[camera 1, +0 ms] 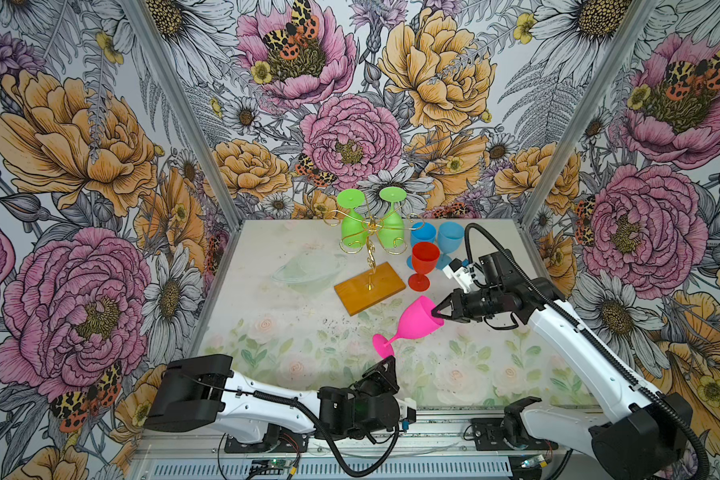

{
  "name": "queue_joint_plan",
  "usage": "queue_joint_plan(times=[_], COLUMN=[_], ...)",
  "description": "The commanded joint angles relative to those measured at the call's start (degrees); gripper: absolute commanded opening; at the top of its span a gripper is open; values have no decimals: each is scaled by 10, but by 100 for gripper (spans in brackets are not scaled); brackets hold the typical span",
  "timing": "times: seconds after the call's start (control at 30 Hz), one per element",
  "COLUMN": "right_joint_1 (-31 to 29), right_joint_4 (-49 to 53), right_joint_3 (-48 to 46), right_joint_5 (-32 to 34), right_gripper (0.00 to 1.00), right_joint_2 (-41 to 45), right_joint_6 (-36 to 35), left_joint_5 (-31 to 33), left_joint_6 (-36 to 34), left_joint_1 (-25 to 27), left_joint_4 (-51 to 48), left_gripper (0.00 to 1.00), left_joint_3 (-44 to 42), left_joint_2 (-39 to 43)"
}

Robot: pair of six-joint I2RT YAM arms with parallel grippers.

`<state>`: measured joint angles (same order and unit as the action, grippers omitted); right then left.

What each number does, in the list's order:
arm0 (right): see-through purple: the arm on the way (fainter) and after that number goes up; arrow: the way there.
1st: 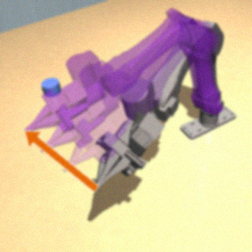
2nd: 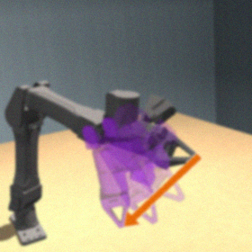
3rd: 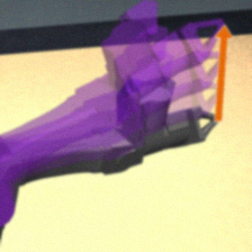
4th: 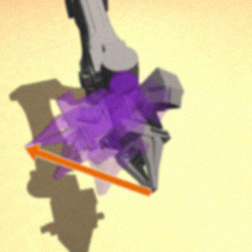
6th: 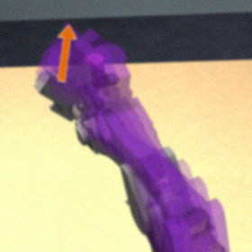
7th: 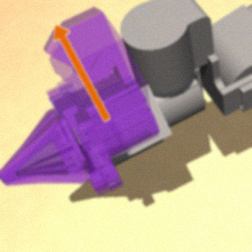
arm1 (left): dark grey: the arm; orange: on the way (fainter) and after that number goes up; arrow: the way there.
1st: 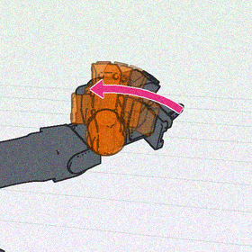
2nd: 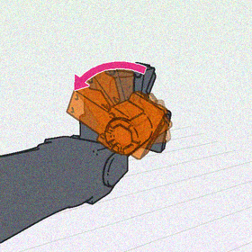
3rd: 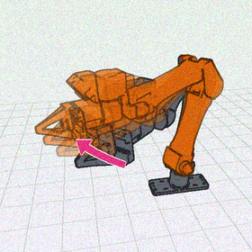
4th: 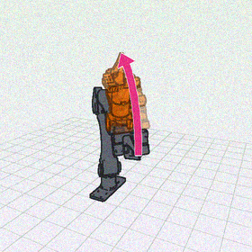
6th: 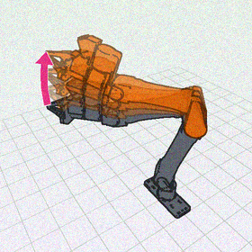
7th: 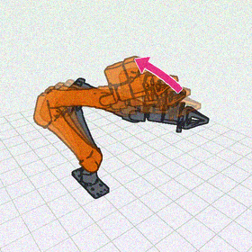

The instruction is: Take the wine glass off the wine glass rack

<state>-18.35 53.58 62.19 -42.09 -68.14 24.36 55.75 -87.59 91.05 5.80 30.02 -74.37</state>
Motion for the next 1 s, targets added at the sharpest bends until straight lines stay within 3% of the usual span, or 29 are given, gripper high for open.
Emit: queue_joint_plan(times=[0.0, 0.13, 0.27, 0.37, 0.5, 0.6, 0.67, 0.83, 0.97], right_joint_1=[-1, 3, 4, 4, 4, 5, 10, 24, 41], right_joint_4=[-4, -4, -4, -4, 8, 37, 53, 79, 78], right_joint_3=[1, 6, 21, 37, 66, 100, 121, 165, 188], right_joint_5=[-2, 25, 92, 170, 286, 356, 387, 456, 477], right_gripper=[0, 0, 0, 0, 0, 0, 0, 0, 0], right_joint_2=[-1, -3, -3, 0, -10, -35, -54, -107, -149], right_joint_6=[-7, -7, -10, -16, -30, -47, -62, -82, -87], left_joint_5=[7, 13, 33, 53, 101, 145, 138, 85, 9], left_joint_6=[14, 45, 138, 242, 437, 645, 771, 882, 961], left_joint_1=[8, 13, 17, 17, 2, -24, -40, -55, -96], left_joint_4=[22, 22, 21, 20, -31, -198, -295, -307, -314], left_gripper=[23, 45, 65, 71, 78, 81, 81, 83, 90], left_joint_3=[-12, -10, 14, 43, 96, 171, 208, 192, 157], left_joint_2=[5, 11, 14, 21, 31, 31, 37, 105, 200])
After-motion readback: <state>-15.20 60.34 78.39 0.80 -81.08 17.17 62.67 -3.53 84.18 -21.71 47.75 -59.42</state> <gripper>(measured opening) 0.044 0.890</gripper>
